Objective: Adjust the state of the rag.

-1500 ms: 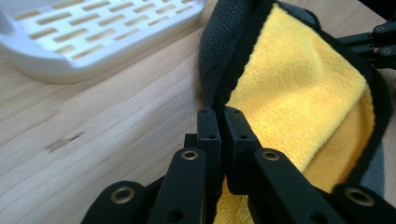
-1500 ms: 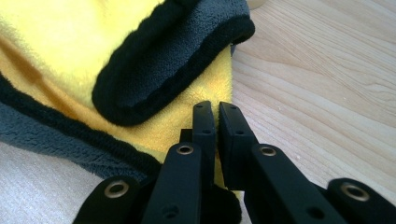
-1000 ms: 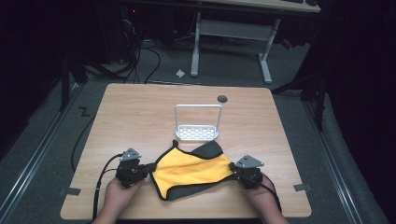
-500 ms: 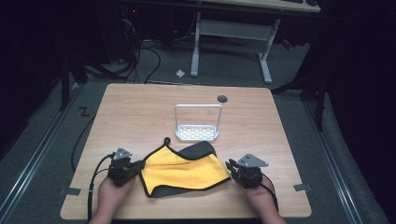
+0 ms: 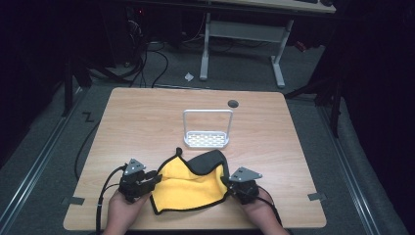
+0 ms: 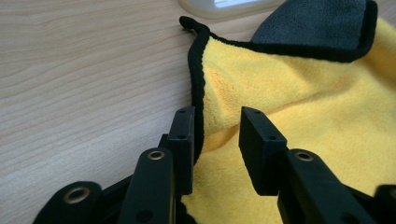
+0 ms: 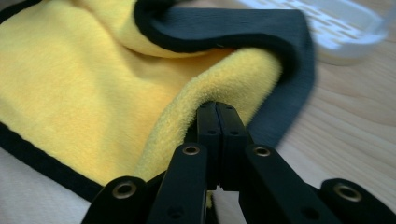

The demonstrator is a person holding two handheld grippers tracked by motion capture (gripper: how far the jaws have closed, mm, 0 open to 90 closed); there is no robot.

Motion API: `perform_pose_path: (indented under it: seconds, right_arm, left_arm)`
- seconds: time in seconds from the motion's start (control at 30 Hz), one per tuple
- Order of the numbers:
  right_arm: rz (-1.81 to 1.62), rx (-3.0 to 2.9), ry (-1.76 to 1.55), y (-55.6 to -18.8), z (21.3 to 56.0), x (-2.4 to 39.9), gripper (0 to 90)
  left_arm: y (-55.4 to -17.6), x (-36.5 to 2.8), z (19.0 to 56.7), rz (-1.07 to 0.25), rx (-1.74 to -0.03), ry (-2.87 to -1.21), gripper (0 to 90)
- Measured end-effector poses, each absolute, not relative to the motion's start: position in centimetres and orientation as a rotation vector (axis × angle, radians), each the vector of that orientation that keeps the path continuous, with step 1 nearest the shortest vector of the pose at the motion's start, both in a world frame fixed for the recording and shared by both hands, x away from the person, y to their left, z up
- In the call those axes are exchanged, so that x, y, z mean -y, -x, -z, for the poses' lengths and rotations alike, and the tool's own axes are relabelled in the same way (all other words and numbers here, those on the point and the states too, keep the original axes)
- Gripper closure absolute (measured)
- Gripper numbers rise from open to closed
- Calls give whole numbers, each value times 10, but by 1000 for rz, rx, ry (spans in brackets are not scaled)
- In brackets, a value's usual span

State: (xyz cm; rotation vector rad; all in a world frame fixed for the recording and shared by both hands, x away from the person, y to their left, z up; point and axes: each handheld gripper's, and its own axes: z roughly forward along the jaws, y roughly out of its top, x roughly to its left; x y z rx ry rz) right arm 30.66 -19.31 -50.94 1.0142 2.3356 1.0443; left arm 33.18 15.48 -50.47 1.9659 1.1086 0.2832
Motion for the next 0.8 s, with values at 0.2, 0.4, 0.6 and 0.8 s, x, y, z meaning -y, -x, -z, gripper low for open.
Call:
perform_pose_path:
  seconds: [0.2,0.4,0.6,0.8]
  right_arm:
    - [-977,-2388,-981,-309,520,178,900]
    - [-991,-2387,-996,-311,522,181,900]
    - [-985,-2381,-982,-310,522,180,900]
    - [-1041,-2289,-1014,-310,511,195,876]
  left_arm:
    - [-324,-162,496,-322,-1116,-1905,610]
    - [-319,-157,495,-282,-1067,-1916,608]
    - [-319,-132,511,-163,-999,-2052,695]
    - [-320,-117,523,-157,-955,-2173,735]
